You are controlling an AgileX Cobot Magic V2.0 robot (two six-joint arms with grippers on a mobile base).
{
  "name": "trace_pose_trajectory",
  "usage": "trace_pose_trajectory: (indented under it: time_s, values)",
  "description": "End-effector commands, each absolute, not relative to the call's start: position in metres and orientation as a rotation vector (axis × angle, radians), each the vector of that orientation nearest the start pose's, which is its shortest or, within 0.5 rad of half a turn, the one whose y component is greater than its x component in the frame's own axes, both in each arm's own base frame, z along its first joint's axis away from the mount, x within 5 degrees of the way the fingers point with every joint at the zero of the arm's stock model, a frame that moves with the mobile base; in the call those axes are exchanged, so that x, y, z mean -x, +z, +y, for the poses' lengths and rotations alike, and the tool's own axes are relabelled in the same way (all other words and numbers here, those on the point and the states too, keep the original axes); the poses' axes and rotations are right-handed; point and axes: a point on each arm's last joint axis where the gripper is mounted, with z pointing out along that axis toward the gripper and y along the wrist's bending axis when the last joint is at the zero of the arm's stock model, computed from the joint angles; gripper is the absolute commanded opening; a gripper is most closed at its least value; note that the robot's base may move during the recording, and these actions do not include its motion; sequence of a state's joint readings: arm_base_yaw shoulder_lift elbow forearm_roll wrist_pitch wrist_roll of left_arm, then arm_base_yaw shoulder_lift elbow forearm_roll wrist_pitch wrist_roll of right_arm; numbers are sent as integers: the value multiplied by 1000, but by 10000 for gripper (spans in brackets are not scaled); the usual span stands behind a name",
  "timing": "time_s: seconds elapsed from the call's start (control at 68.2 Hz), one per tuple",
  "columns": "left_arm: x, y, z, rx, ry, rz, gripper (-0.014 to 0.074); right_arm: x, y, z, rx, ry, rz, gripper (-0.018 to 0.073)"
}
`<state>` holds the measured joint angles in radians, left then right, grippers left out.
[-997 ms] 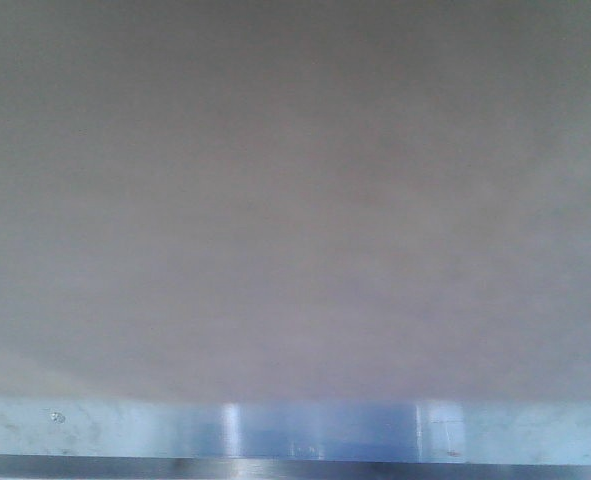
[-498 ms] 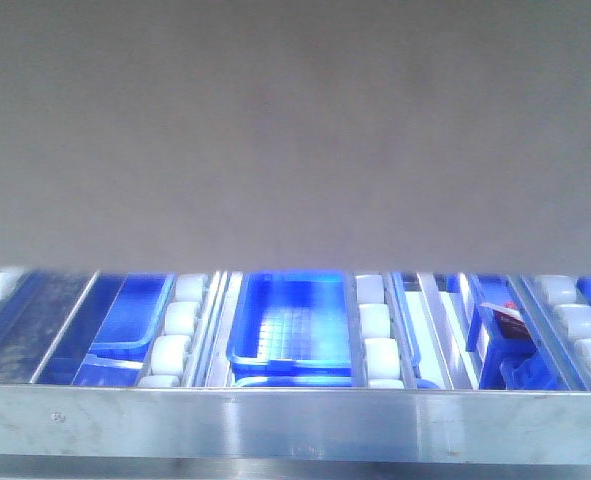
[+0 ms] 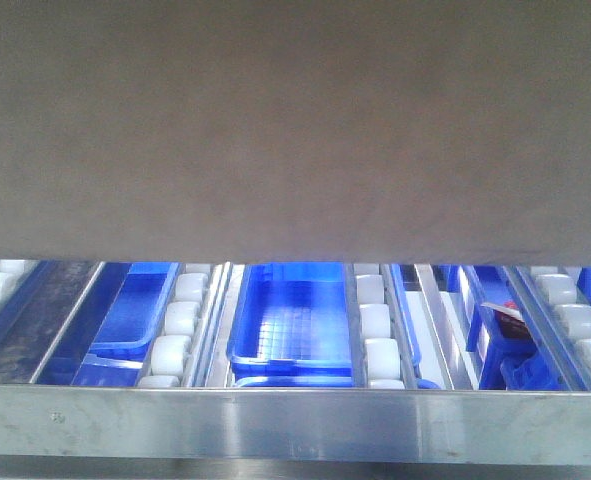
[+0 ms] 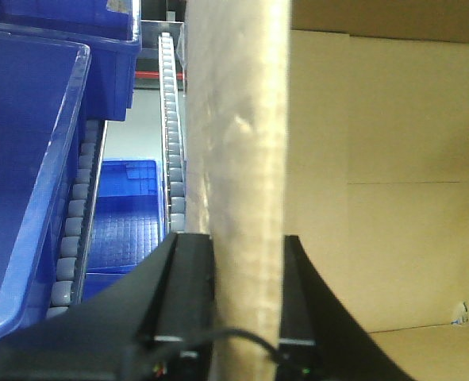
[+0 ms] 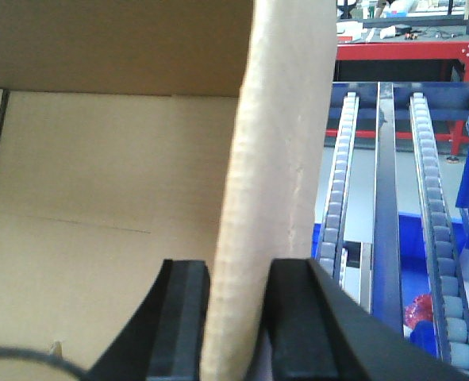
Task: Grab box from left shelf to table start
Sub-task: 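Lift the box with both grippers off the shelf, then pull the held box back from the shelf with both grippers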
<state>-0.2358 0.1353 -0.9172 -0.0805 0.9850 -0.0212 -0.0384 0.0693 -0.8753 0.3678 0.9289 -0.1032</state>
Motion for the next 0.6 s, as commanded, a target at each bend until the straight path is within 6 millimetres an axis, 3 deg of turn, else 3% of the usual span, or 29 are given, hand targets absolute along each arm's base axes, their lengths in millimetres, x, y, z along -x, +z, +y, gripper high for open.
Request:
trace_pose_trajectory:
  time_s: [0.0,0.586]
  values:
    - [44,420,3,-163,-353,1481,-92,52,413,24,64,255,1388,57]
    - [44,419,3,-163,-353,1484,-92,52,412,24,66,256,1398,57]
